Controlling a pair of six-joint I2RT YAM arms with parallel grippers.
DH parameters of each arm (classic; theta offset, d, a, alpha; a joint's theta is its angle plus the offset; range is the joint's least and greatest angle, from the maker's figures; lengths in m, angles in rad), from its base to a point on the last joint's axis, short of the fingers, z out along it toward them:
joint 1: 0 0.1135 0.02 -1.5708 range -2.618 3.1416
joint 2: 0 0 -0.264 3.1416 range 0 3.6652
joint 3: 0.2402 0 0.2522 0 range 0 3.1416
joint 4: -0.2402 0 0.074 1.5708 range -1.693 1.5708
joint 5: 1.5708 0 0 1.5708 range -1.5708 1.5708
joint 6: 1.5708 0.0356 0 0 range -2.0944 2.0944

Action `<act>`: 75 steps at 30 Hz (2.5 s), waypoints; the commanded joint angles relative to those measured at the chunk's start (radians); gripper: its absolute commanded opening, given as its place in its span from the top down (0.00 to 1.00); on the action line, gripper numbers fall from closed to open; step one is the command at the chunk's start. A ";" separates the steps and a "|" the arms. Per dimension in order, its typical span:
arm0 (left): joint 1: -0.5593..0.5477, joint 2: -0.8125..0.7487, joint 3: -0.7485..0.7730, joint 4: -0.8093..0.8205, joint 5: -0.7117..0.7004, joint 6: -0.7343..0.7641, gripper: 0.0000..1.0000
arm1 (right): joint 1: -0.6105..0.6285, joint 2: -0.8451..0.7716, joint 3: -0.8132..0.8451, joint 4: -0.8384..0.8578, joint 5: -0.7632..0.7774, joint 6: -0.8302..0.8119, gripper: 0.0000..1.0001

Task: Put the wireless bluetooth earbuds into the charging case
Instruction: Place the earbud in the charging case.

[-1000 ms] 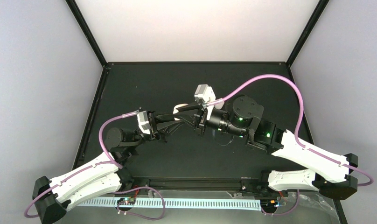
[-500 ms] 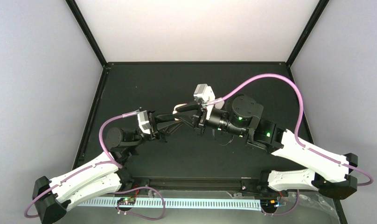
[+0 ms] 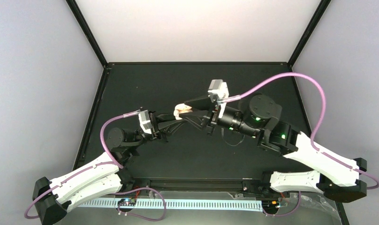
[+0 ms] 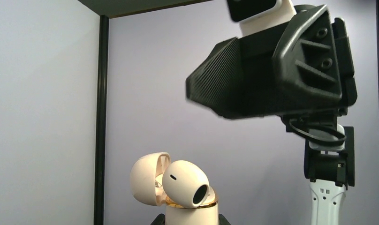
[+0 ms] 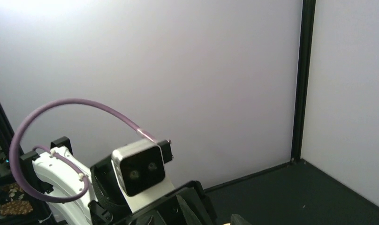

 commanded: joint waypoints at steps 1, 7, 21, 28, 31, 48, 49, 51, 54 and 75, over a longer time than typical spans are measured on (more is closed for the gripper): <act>-0.004 -0.005 0.021 0.011 -0.035 0.006 0.98 | 0.005 -0.058 0.045 -0.007 0.034 0.020 0.56; -0.004 -0.005 0.030 0.011 -0.069 0.020 0.98 | 0.005 -0.067 0.050 -0.049 0.178 0.055 0.34; -0.004 -0.006 0.045 -0.031 -0.157 0.079 0.99 | 0.005 0.160 0.258 -0.300 0.317 0.186 0.00; -0.004 -0.019 0.046 -0.056 -0.177 0.090 0.98 | 0.005 0.220 0.312 -0.362 0.348 0.190 0.00; -0.004 -0.022 0.046 -0.058 -0.176 0.090 0.98 | 0.005 0.228 0.311 -0.373 0.375 0.193 0.00; -0.004 -0.042 0.040 -0.070 -0.181 0.092 0.99 | 0.005 0.222 0.297 -0.418 0.443 0.204 0.00; -0.004 -0.044 0.039 -0.072 -0.182 0.092 0.98 | 0.004 0.218 0.292 -0.415 0.445 0.205 0.00; -0.004 -0.046 0.038 -0.075 -0.185 0.094 0.98 | 0.005 0.213 0.286 -0.415 0.449 0.206 0.00; -0.004 -0.050 0.035 -0.079 -0.191 0.094 0.98 | 0.005 0.208 0.281 -0.417 0.454 0.204 0.00; -0.004 -0.066 0.036 -0.077 -0.195 0.090 0.98 | 0.005 0.164 0.233 -0.415 0.476 0.205 0.00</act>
